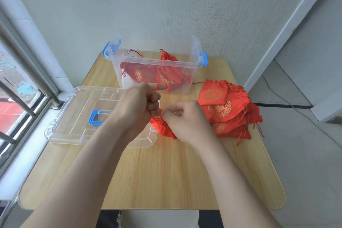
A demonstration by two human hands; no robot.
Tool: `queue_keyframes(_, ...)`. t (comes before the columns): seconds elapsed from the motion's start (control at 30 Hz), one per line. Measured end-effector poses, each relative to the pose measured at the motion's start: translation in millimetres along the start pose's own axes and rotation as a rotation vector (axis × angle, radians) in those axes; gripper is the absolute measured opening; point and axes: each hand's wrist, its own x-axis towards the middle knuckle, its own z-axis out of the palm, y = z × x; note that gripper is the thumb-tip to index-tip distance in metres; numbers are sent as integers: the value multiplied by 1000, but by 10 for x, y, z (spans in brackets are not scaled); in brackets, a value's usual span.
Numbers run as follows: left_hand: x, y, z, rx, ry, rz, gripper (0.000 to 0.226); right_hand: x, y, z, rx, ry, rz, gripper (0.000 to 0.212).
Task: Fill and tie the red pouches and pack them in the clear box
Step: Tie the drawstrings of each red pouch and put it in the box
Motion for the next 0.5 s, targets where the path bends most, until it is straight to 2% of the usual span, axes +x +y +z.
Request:
queue_keyframes(0.07,-15,-33,-19,136,-28,35,40,-14,-19,0,56,-63,69,21)
queue_keyframes(0.23,-40,-51,-73,412,-69,97,39,45,-26,-24,346,-30,216,26)
queue_keyframes(0.33,-83,-40,-87,570,-105,136,40,7,-71,-29,443,-5,205,34)
queue_keyframes(0.43,-122,-52,-79,645,-189,146,36,-27,-77,-15,420,80,167,22)
queue_keyframes(0.5,-122,-59,-74,676,-177,167,27,-20,-72,-16,441,127,170,16)
